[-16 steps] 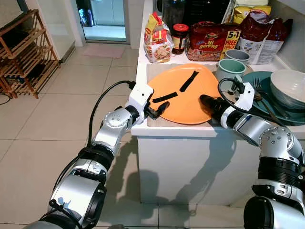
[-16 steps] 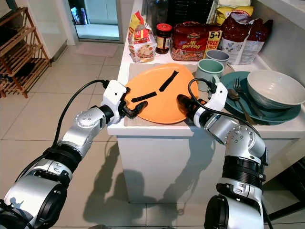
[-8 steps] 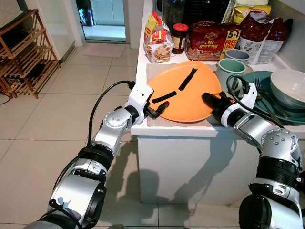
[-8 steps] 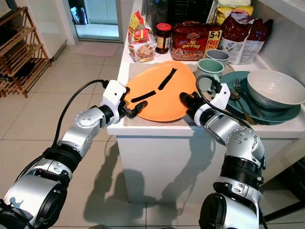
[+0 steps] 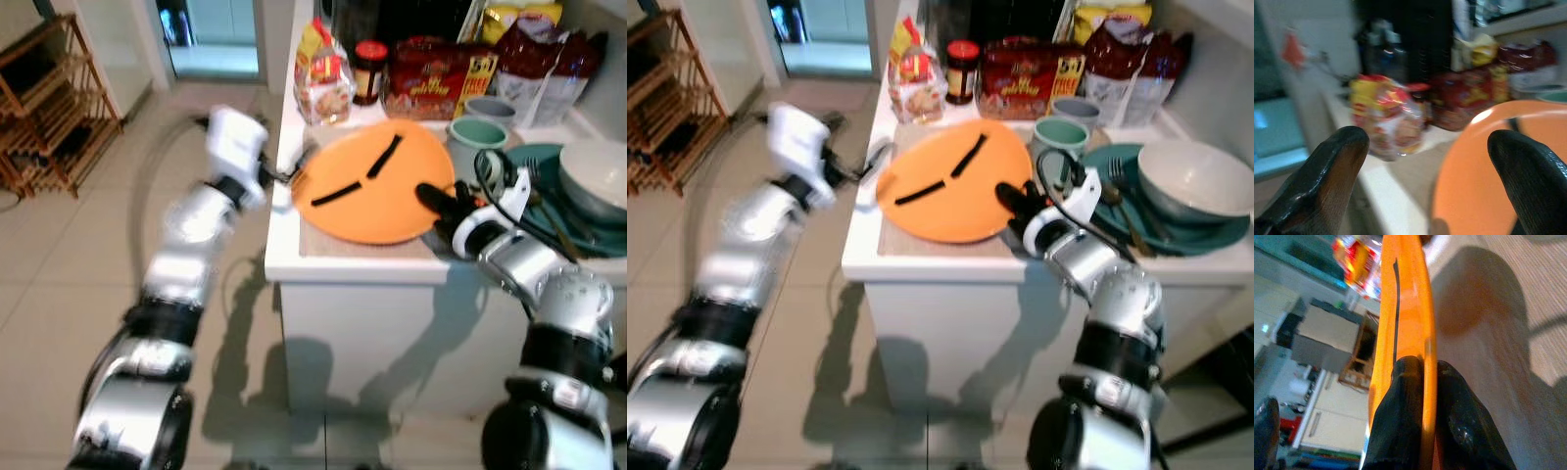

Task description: Setting the table

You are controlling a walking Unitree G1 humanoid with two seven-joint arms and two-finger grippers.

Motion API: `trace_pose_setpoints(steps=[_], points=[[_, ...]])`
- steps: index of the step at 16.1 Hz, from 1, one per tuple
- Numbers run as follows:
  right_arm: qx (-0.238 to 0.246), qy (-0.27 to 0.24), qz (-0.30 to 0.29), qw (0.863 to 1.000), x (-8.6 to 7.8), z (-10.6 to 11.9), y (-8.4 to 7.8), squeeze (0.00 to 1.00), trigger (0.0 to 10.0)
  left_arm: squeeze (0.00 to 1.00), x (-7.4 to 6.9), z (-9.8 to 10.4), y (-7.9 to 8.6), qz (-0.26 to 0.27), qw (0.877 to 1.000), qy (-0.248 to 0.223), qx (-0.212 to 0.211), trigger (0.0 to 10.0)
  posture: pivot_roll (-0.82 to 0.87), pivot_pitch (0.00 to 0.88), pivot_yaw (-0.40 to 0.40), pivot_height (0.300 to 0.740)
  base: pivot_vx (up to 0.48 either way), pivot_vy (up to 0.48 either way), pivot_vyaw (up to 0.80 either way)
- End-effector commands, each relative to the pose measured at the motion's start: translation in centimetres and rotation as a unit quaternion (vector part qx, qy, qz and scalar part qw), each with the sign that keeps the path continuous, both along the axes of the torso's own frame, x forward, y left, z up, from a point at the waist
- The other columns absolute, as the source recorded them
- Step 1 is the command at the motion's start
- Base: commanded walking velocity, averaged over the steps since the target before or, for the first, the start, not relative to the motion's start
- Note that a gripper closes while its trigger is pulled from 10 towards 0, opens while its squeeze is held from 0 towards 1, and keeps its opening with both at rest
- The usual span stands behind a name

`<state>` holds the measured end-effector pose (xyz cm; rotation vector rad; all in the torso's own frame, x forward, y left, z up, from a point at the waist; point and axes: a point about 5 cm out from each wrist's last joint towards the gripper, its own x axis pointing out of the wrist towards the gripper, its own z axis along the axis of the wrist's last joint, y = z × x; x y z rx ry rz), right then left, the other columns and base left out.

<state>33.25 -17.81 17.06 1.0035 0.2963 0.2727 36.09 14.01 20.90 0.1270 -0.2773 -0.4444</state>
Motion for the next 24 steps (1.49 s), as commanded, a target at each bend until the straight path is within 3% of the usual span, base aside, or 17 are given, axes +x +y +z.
trace_pose_setpoints(steps=[1, 2, 5, 6, 7, 8, 10, 11, 12, 17, 21, 24], points=[[0.025, -0.073, -0.006, 0.997, -0.4, 2.6, 0.0, 0.00, 0.0, 0.00, -0.7, -0.1, 0.9, 0.027, 1.000, 0.005, 0.006, 10.0, 0.01, 0.000, -0.020, 0.740, 0.000, 0.000, 0.00], [0.032, -0.091, -0.002, 0.995, -0.9, 3.1, 0.2, 0.00, 0.0, 0.00, -1.4, -0.2, 1.2, 0.032, 0.999, 0.001, 0.011, 10.0, 0.02, 0.000, -0.029, 0.740, 0.000, 0.000, 0.00], [0.055, -0.155, -0.006, 0.986, -3.5, 5.0, 0.6, 0.00, 0.0, 0.00, -5.2, -1.6, 1.6, 0.036, 0.998, 0.028, 0.035, 10.0, 0.03, 0.000, -0.037, 0.740, 0.000, 0.000, 0.00], [0.046, -0.165, -0.011, 0.985, -4.3, 5.2, 0.7, 0.00, 2.2, 0.00, -6.1, -1.9, 1.5, 0.040, 0.998, 0.039, 0.030, 10.0, 0.03, 0.000, -0.039, 0.740, -0.394, 0.000, 0.00], [0.024, -0.170, -0.019, 0.985, -5.3, 5.2, 0.8, 0.00, 10.0, 0.00, -7.0, -2.2, 1.3, 0.044, 0.997, 0.052, 0.025, 10.0, 0.03, 0.000, -0.038, 0.740, -0.428, 0.000, 0.00], [0.017, -0.173, -0.025, 0.984, -5.6, 5.2, 0.8, 0.00, 10.0, 0.00, -7.4, -2.2, 1.2, 0.046, 0.997, 0.054, 0.025, 10.0, 0.03, 0.000, -0.038, 0.740, -0.428, 0.000, 0.00], [-0.056, -0.191, -0.080, 0.977, -6.4, 5.6, 0.2, 0.00, 10.0, 0.00, -8.2, -2.0, 0.8, 0.061, 0.996, 0.069, 0.012, 10.0, 0.04, 0.004, -0.034, 0.740, -0.206, 0.000, 0.00], [-0.122, -0.204, -0.095, 0.967, -6.7, 5.8, 0.1, 0.00, 10.0, 0.00, -8.2, -2.1, 0.7, 0.071, 0.995, 0.074, 0.013, 10.0, 0.04, 0.006, -0.035, 0.740, 0.000, 0.000, 0.00], [-0.142, -0.215, -0.097, 0.961, -6.9, 5.9, 0.2, 0.00, 10.0, 0.00, -8.2, -2.2, 0.6, 0.074, 0.994, 0.077, 0.013, 10.0, 0.03, 0.006, -0.034, 0.740, 0.000, 0.000, 0.00], [-0.200, -0.217, -0.089, 0.951, -7.9, 4.7, 1.0, 0.00, 10.0, 0.00, -8.1, -3.0, -0.2, 0.092, 0.991, 0.095, 0.012, 10.0, 0.01, 0.020, -0.021, 0.740, 0.000, -0.278, 0.00], [-0.265, -0.208, -0.112, 0.935, -7.9, 3.8, 0.8, 0.00, 10.0, 0.00, -7.7, -3.0, -0.8, 0.090, 0.991, 0.096, 0.018, 10.0, 0.00, 0.028, -0.021, 0.740, 0.000, -0.480, 0.00], [-0.287, -0.208, -0.107, 0.929, -8.0, 3.3, 1.1, 0.00, 10.0, 0.00, -7.9, -3.2, -1.6, 0.079, 0.992, 0.098, 0.023, 10.0, 0.00, 0.053, -0.033, 0.740, 0.000, -0.480, 0.00]])
